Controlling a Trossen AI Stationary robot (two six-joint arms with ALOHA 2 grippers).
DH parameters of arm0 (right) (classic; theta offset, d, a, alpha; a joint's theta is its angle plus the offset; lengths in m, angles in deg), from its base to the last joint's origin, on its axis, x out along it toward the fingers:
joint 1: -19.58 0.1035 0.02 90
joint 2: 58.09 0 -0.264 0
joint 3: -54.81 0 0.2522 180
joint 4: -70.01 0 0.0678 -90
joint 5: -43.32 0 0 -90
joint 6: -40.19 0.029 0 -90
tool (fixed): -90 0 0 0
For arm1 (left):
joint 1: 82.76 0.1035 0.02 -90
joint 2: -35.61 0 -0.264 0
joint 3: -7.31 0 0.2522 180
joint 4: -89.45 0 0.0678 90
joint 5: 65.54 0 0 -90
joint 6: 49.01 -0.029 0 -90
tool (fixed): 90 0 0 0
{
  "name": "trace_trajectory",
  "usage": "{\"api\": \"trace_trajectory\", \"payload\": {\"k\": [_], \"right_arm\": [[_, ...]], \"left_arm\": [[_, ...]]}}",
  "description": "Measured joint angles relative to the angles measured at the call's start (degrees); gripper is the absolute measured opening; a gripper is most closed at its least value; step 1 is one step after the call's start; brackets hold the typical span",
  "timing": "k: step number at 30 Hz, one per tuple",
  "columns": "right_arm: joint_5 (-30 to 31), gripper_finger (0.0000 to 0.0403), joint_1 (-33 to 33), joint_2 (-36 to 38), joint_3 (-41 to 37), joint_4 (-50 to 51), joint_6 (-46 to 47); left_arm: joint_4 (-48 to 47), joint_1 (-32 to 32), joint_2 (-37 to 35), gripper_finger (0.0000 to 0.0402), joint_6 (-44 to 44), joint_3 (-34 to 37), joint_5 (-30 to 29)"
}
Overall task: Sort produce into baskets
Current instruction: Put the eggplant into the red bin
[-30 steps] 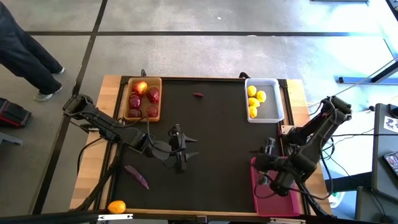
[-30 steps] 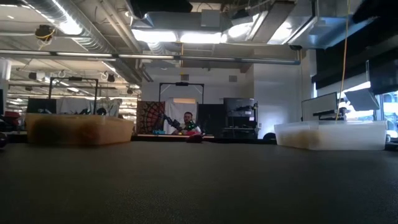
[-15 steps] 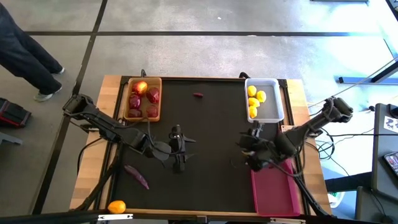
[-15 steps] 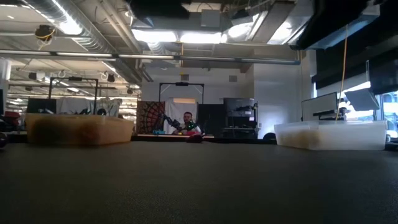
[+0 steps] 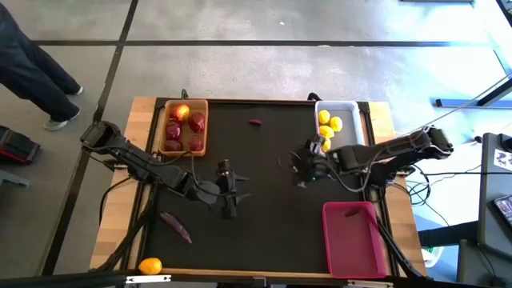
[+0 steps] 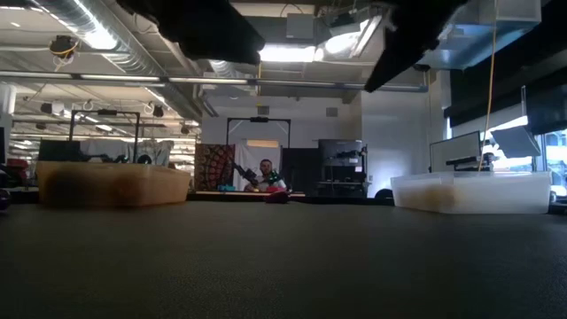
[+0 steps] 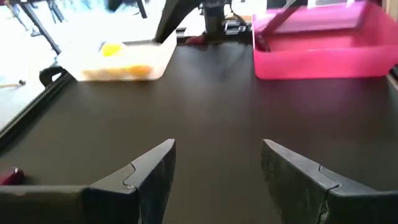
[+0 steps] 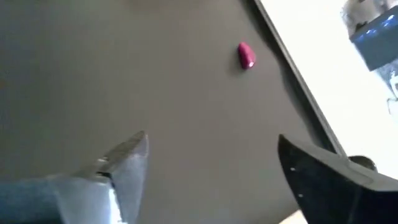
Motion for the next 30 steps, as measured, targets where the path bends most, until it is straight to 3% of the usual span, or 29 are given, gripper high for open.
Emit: {"api": "trace_trajectory", "payload": {"k": [5,9,25,30], "right_arm": [[-0.24,0.0358,-6.48,-1.96,0.00,-5.61,-6.88],[-4.71,0.0368,-12.23,-4.11,0.00,-10.53,-11.68],[-17.81,0.0321,-29.15,-18.18,0.00,-29.60,-22.44],[-24.95,0.0303,-32.86,-22.11,0.00,-35.91,-24.77]], "left_arm": [[3.82,0.57,-0.53,0.0230,-0.64,2.06,0.01],[3.12,1.51,-0.68,0.0230,-0.20,2.14,0.02],[3.13,5.87,-0.68,0.0230,0.31,2.14,0.02],[3.11,7.49,-0.68,0.0230,-0.18,2.14,0.02]]}}
